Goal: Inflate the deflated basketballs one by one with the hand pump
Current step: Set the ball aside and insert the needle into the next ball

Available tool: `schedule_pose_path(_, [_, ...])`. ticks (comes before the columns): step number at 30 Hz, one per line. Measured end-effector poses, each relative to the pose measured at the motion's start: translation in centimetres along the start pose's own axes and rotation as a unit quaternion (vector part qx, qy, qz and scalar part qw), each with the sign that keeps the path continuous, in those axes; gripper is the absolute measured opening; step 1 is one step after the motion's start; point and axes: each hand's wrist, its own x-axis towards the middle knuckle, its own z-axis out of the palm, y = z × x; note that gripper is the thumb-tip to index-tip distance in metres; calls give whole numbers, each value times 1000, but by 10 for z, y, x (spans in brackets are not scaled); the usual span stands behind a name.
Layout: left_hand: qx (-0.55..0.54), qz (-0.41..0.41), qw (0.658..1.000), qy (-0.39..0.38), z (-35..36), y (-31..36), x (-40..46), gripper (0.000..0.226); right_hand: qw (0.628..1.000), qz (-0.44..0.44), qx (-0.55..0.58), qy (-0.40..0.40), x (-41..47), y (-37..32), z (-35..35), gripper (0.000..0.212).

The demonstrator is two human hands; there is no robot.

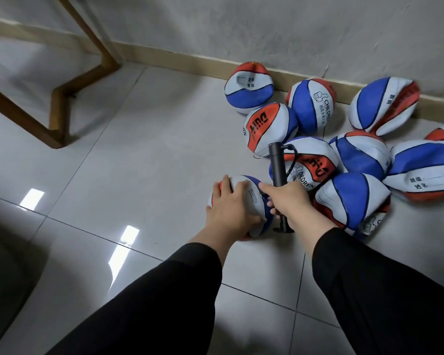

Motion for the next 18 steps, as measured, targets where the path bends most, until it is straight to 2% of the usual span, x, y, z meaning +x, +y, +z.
schedule_pose_path(2, [9,-12,1000,-1,2,3,1,104,1000,-2,-4,10,2,-1,3,31])
schedule_pose_path(4, [19,-16,1000,8,6,5,0,107,999,-21,-32,25,8,1,5,36])
schedule_pose_path(18, [31,15,999,15,4,6,-17,97,992,-68,-74,70,-20,21,-3,21])
